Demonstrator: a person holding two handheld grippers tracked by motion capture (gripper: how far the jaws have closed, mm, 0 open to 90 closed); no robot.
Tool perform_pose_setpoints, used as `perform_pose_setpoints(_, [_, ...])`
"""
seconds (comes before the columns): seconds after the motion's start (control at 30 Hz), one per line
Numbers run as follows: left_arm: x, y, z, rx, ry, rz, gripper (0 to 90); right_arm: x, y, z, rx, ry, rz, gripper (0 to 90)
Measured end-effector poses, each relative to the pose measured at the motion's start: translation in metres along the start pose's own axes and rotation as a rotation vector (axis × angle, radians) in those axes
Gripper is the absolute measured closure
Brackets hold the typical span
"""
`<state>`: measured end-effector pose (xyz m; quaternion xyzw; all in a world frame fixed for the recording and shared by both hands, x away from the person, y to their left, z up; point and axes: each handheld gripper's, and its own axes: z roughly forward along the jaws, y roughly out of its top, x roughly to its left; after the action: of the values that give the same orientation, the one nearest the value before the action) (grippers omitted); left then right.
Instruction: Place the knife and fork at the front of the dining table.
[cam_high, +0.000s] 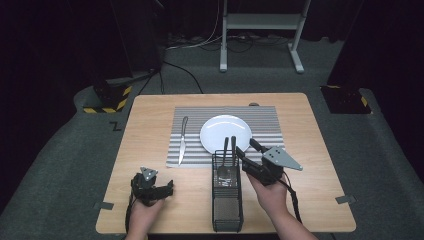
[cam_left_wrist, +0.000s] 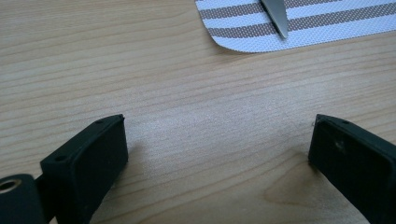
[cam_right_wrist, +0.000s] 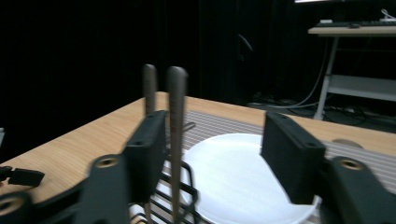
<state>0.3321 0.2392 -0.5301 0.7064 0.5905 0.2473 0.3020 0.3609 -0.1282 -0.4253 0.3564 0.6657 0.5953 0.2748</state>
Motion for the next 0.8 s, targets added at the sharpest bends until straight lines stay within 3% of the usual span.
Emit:
perform_pose_setpoints(0.2, [0.000, 0.000, 0.000, 0.000, 0.000, 0.000, 4.6, 0.009, 0.002, 0.010, 0.013, 0.023, -0.022, 63.6])
perform_pose_setpoints(0.33, [0.000, 0.000, 0.000, 0.000, 0.000, 0.000, 4.6, 0.012, 0.000, 0.015, 0.028, 0.034, -0.037, 68.0])
perform_pose_setpoints(0.8, [0.000, 0.000, 0.000, 0.000, -0.001, 0.001, 4.6, 0.009, 0.000, 0.021, 0.053, 0.073, -0.022, 77.2])
